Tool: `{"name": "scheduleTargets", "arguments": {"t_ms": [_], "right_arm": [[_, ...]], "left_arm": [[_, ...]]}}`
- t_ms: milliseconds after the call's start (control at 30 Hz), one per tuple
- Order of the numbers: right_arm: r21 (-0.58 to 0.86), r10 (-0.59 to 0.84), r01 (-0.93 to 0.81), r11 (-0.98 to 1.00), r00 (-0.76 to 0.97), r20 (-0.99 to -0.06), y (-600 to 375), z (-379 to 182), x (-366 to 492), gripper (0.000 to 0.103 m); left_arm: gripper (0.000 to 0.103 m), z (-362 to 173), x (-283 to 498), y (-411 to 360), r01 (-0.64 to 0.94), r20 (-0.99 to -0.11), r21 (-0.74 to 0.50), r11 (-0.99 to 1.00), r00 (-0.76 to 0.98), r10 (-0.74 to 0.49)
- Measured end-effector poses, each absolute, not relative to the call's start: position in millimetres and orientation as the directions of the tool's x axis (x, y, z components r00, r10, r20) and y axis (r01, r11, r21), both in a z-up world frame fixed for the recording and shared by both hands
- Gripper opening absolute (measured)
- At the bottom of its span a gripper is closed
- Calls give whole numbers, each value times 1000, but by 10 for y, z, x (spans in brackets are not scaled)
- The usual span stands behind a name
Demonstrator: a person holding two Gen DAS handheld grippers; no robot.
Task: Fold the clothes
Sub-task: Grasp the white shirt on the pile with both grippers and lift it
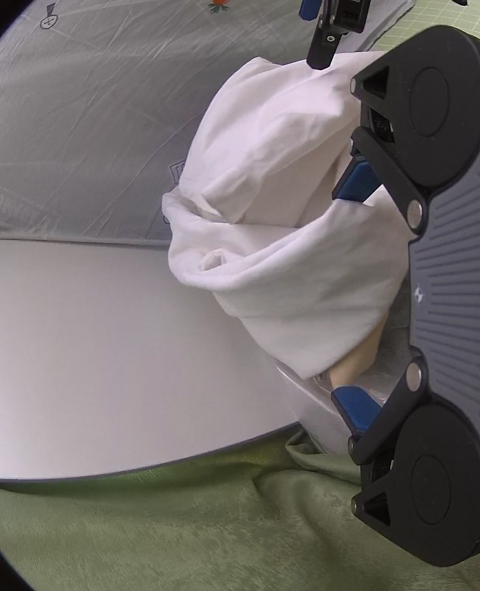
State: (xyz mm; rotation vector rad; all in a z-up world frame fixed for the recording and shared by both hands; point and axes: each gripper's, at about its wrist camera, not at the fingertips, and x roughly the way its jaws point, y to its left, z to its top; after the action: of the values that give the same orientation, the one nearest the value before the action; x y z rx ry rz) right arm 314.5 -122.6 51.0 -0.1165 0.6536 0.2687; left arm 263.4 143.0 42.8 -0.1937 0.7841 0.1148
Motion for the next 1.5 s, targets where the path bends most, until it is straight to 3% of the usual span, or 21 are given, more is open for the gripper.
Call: {"name": "scheduleTargets", "arguments": {"t_ms": [233,333,367,400,433,467,567,667,800,1033,1233,1500], "right_arm": [[-30,241,-333,942,737,-632,-1004,409,3944,102],[35,288,-343,939,723,-628,-1031,367,4027,102],[29,295,-355,934,725,-622,-1028,367,4009,98],[17,302,-370,929,730,-613,-1024,373,3978,88],[1,308,-384,923,737,-601,-1028,385,3922,83],[-13,309,-392,920,745,-591,-1043,398,3858,72],[-68,311,-411,909,778,-545,-1103,465,3640,36],[-120,306,-413,903,812,-497,-1141,535,3384,23],[-154,278,-362,919,875,-398,-1257,677,2917,14],[-69,190,-212,975,952,-242,-1798,1045,2192,6],[-84,50,-59,995,993,-106,-2204,1360,1446,5],[-90,-204,203,975,979,-1,-3195,1670,293,4]], "left_arm": [[101,416,3237,1606,-165,-702,-188,968,712,-14],[87,391,3415,1654,-149,-697,-247,958,714,-69],[71,388,3434,1659,-143,-690,-270,952,718,-88],[49,387,3433,1659,-137,-681,-292,947,725,-105],[41,389,3432,1633,-127,-681,-298,946,723,-118],[34,397,3418,1570,-114,-684,-270,956,722,-107],[27,431,3306,1416,-99,-673,-198,975,737,-62],[17,501,3130,1347,-106,-652,-185,977,757,-41],[14,724,2798,1264,-94,-598,-158,983,801,-20],[13,1282,2173,1016,-65,-439,-172,983,898,-18],[13,1851,1622,657,62,-293,-168,984,950,-110],[12,2128,930,-190,231,-194,-193,954,944,-268]]}}
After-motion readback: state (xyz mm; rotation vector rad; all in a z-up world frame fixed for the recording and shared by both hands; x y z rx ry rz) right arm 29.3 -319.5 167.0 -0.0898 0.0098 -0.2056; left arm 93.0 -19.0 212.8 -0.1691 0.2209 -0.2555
